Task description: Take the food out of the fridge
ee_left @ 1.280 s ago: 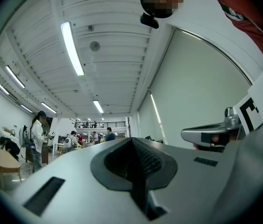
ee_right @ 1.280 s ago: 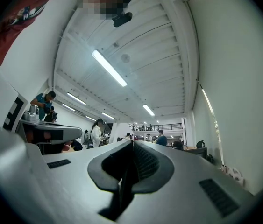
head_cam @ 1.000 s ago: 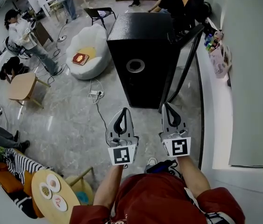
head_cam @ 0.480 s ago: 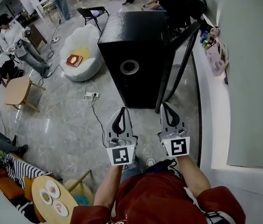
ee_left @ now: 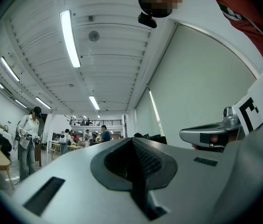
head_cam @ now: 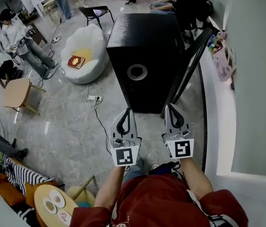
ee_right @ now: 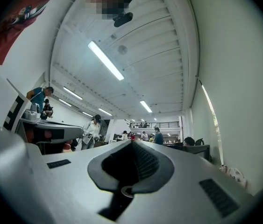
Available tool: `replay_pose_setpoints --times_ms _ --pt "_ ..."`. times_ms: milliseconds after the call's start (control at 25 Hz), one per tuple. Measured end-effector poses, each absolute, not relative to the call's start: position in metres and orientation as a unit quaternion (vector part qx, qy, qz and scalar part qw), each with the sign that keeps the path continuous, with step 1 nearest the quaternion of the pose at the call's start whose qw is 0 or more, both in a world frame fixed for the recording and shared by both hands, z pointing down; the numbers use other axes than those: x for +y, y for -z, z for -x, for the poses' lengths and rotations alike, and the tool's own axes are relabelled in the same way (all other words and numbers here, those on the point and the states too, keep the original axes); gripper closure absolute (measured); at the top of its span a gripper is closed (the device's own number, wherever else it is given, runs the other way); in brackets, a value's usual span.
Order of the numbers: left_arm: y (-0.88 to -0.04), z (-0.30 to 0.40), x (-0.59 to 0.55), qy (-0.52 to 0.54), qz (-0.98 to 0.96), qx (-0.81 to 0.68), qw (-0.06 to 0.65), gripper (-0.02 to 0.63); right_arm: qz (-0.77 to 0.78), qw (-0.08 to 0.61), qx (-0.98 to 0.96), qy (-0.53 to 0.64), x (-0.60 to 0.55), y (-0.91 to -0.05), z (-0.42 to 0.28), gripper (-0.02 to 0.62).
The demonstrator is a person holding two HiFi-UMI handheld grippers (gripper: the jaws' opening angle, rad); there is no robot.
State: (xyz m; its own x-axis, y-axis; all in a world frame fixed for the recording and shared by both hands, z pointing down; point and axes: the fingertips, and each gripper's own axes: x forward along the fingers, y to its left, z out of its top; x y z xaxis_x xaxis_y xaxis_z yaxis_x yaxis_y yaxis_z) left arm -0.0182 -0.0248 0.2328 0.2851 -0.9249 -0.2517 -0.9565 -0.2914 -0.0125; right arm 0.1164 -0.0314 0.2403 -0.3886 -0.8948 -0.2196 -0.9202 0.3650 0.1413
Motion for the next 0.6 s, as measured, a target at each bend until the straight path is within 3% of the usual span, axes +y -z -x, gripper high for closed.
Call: replay_pose_setpoints --times_ms 480,600 --pt "-0.236 0.062 -0.082 -0.098 0.803 0.583 0.077 0.594 0.557 0.062 0.82 -0.118 -0.088 -0.235 -0.068 0.572" --pt "-0.236 0.072 -0.096 -0.101 0.806 0.579 0.072 0.594 0.558 0.038 0.82 -0.125 -0.1 -0.241 -0.058 0.572"
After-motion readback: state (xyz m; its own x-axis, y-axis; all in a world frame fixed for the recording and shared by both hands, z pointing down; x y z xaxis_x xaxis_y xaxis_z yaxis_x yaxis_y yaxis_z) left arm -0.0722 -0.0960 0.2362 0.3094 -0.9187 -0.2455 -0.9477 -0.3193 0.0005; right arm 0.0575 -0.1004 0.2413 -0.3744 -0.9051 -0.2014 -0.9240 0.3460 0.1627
